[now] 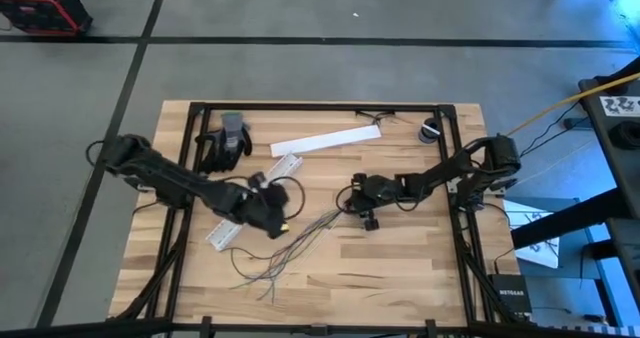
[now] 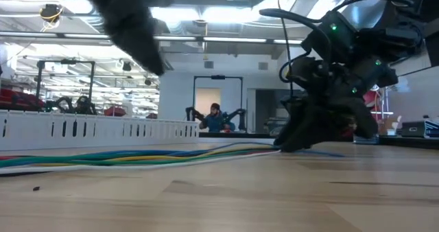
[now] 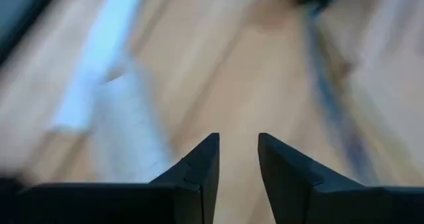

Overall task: Ziptie cables
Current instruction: Put the ziptied cables into the white cable duct

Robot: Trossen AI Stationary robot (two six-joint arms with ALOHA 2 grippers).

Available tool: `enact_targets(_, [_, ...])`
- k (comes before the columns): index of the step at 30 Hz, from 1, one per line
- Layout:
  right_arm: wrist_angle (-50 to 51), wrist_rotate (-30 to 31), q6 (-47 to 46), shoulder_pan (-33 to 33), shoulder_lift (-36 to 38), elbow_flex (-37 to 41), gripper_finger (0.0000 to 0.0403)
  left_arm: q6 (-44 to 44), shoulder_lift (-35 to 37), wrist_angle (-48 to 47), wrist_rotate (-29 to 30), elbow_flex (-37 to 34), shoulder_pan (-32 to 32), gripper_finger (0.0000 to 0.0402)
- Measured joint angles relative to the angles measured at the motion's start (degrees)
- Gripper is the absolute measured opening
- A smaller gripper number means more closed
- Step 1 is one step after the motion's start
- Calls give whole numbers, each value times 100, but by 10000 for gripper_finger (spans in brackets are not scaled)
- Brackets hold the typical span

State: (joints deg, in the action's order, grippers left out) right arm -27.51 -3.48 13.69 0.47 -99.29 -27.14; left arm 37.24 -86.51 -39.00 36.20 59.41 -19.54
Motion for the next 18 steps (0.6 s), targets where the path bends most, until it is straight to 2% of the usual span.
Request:
enact_targets(3, [36,-93,0,4,-5,0,55,442,24,-481,170,-179,-54,87])
enact_targets(6, [25,-103,4,2,-11,2,15,507,23,-325,176,-458,-9,81])
enact_targets(13, [-14,-127,-4,-7,-26,1,31,980,21,-354,365,-1022,278,67])
enact_targets(16, [-32,-144,-2,-7,-28,7,19,1035,21,16,359,-1365,472,61])
enact_targets(18, [-34,-158,-2,-9,-28,9,11,827,19,582,287,-1605,559,57])
